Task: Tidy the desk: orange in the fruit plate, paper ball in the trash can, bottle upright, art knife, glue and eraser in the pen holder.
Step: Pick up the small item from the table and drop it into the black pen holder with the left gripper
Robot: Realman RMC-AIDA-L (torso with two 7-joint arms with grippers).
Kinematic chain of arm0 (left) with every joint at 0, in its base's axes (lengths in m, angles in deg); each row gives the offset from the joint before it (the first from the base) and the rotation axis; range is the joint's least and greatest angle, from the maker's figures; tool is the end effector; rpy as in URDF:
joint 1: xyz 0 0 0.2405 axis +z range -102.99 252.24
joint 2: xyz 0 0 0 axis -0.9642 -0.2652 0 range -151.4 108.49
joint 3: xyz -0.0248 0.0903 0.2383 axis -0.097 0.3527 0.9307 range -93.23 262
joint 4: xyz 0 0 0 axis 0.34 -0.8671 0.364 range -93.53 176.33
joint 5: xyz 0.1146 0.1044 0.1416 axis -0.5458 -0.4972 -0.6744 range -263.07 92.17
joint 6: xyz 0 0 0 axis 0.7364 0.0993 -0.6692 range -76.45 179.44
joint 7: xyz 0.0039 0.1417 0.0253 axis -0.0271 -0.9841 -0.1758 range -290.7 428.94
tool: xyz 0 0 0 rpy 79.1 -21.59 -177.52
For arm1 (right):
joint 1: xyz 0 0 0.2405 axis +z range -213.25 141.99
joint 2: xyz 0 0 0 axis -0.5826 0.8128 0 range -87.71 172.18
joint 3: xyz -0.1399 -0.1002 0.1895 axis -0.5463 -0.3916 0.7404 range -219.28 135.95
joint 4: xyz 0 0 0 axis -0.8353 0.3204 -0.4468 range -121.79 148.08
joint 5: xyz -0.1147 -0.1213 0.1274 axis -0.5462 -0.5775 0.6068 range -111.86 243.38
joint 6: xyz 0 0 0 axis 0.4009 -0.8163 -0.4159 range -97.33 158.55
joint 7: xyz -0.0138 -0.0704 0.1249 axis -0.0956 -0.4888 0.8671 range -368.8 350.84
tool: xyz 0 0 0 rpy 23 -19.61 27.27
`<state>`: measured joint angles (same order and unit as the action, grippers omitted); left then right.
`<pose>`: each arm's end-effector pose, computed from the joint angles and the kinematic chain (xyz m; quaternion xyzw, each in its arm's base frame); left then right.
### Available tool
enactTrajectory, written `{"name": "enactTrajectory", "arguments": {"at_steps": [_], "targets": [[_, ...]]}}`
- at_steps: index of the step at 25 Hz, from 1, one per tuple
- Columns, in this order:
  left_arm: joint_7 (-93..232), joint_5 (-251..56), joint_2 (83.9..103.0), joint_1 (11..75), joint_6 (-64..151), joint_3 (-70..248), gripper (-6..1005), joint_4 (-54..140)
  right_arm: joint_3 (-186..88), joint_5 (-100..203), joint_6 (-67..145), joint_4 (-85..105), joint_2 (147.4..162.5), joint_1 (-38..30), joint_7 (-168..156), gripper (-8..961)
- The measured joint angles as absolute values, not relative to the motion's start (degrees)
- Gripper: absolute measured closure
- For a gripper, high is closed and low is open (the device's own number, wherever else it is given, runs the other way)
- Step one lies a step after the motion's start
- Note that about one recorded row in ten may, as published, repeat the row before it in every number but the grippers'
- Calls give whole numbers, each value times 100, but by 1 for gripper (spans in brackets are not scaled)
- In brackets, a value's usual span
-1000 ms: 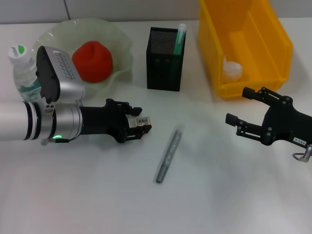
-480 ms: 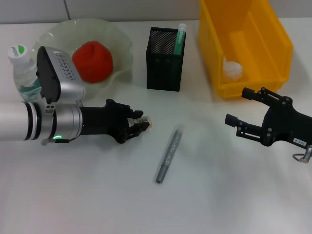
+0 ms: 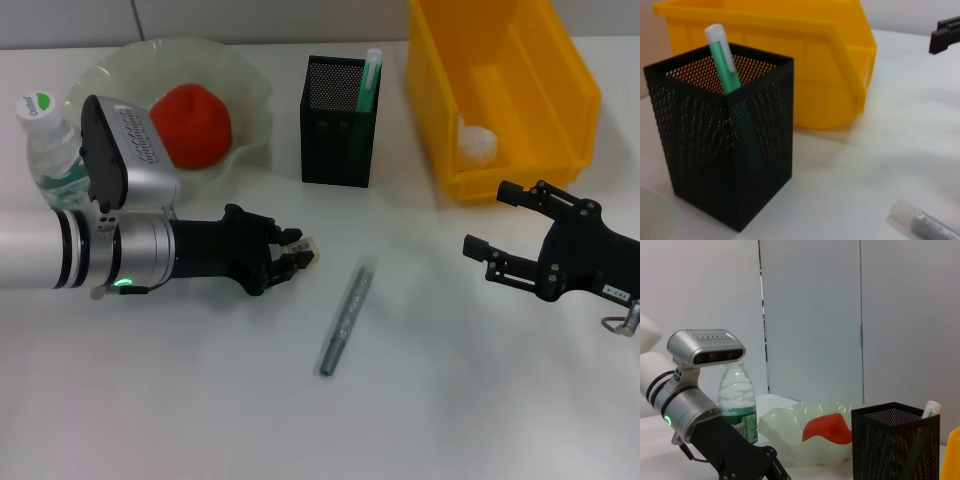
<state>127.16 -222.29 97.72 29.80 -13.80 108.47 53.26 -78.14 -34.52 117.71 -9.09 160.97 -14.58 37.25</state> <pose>-0.2632 0.3550 -0.0848 -0.9742 -0.1367 -0.1054 0.1451 0.3119 0.2793 -0.0164 -0.9028 0.1413 0.3046 0.2688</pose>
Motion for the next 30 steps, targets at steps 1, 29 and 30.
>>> {"name": "enactTrajectory", "arguments": {"at_steps": [1, 29, 30], "targets": [[12718, -22220, 9772, 2980, -1394, 10846, 708, 5326, -7814, -3452, 11771, -909, 16097, -1462, 3725, 137], [9832, -18805, 9772, 3114, -2345, 9457, 730, 3164, -7823, -3452, 11916, -918, 16097, -1528, 3690, 137], [9832, -18805, 9772, 3114, -2345, 9457, 730, 3164, -7823, -3452, 11916, -918, 16097, -1528, 3690, 137]]}}
